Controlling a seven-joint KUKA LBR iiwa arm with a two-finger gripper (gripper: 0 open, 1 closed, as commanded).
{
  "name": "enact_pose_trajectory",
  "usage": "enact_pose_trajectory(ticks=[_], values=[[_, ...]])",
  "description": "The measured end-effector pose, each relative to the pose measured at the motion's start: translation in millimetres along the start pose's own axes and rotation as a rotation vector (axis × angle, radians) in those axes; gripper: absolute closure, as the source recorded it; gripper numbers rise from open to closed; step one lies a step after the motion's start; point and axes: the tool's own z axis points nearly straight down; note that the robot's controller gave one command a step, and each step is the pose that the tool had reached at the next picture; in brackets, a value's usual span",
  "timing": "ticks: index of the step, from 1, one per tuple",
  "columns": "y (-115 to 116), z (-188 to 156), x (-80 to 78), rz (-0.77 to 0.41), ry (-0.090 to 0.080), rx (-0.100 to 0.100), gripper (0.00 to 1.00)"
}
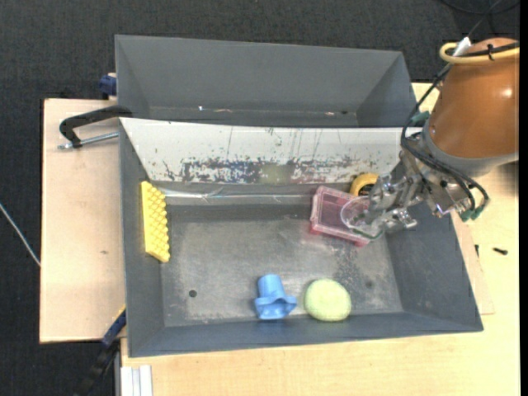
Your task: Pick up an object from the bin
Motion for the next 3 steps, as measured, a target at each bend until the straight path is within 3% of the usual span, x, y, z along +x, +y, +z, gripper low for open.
enact_pose_trajectory(ticks=[1, 2, 3], values=[[-19.1, -15.9, 38.8, 0.016, 0.003, -0.002, 1.00], [-19.1, -15.9, 38.8, 0.016, 0.003, -0.002, 1.00], [-21.2, -12.8, 36.7, -0.124, 0.002, 0.000, 1.00]])
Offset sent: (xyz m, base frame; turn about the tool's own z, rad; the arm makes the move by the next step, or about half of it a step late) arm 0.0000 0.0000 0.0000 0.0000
